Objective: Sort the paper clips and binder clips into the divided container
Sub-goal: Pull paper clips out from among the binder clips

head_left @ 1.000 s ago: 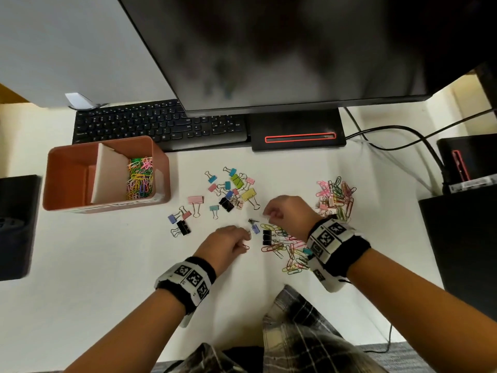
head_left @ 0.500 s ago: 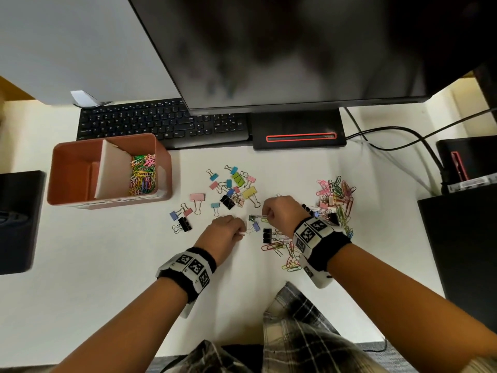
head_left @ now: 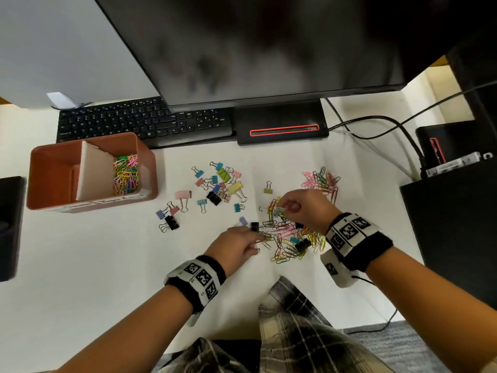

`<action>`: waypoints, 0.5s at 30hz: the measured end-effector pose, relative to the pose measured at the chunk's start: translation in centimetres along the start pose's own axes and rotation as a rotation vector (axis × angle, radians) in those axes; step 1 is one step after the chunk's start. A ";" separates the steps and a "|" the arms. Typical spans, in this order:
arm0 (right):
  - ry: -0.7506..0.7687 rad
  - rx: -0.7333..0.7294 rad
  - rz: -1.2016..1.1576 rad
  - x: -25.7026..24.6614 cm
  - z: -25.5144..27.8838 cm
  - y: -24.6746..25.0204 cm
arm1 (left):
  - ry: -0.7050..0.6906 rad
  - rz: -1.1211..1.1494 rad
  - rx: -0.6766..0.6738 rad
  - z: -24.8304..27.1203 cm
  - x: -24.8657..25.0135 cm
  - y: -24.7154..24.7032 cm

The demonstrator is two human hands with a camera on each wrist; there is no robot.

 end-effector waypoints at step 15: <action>0.039 -0.191 0.170 2.3 1.9 -1.6 | 0.097 0.006 0.116 -0.9 0.2 -0.2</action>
Point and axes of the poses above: each hand's wrist, its own z-axis away from the middle knuckle, its own y-axis out of the back of the hand, x = y × z, the point moved 1 cm from there along -z, towards the middle knuckle, and after that the axes turned 1 degree about z, right-handed, at the moved point
